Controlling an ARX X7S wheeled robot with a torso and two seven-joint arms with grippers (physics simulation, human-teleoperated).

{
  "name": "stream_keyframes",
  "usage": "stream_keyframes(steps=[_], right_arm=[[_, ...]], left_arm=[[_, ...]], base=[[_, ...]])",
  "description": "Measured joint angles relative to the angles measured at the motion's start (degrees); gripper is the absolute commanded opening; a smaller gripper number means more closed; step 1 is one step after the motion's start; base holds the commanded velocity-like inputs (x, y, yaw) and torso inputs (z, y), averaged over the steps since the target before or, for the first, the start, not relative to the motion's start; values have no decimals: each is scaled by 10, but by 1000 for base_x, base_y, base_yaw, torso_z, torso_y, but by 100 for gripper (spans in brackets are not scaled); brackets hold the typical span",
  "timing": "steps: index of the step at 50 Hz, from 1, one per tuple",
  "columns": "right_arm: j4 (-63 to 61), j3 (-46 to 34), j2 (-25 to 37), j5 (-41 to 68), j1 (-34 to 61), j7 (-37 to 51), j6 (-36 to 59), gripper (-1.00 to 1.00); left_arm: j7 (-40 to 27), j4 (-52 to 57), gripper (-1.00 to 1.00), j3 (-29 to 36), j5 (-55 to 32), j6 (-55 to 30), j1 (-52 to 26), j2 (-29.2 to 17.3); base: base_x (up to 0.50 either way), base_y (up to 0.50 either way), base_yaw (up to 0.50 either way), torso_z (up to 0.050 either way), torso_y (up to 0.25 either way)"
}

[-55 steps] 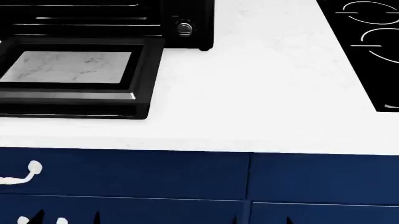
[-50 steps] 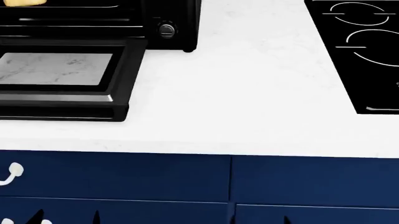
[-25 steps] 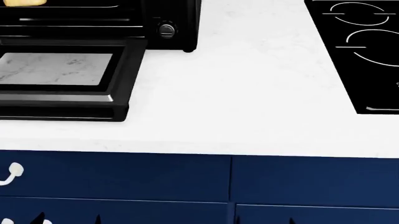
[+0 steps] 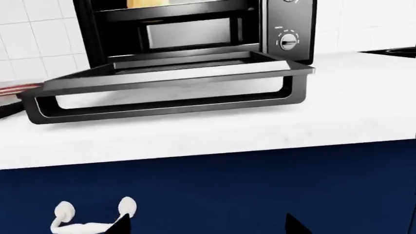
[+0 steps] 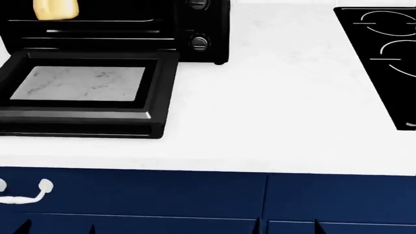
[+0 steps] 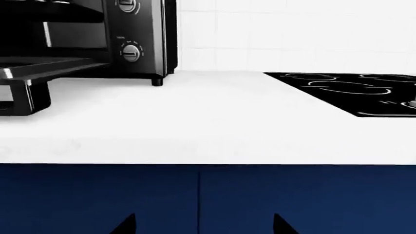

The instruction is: Pick the bread from the tray and place it on the plate on the counter.

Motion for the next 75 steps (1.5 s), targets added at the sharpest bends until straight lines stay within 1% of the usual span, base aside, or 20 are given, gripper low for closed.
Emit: stream_keyframes(steps=[11,20,41,62,68,75], right_arm=[[-41,-12,12,0,-3,10,27,100],[-65,-20,19,3,-4,16,40,100],[-92,-35,33,11,-2,26,57,100],[-109,-47,44,17,-1,36,71,100],[-121,-44,46,25,3,39,91,100],[-162,-42,56,38,26,41,153,100]], left_arm=[[-11,61,100,1,-3,-34,17,-12],[-19,87,100,1,-9,-51,20,-20],[-35,109,100,-3,-24,-74,15,-34],[-46,118,100,-1,-33,-80,17,-47],[-46,134,100,-1,-38,-111,8,-55],[-38,178,100,-8,-55,-196,-28,-70]], base=[[0,500,0,42,127],[0,500,0,42,127],[0,500,0,42,125],[0,500,0,41,109],[0,83,0,0,0],[0,0,0,0,0]])
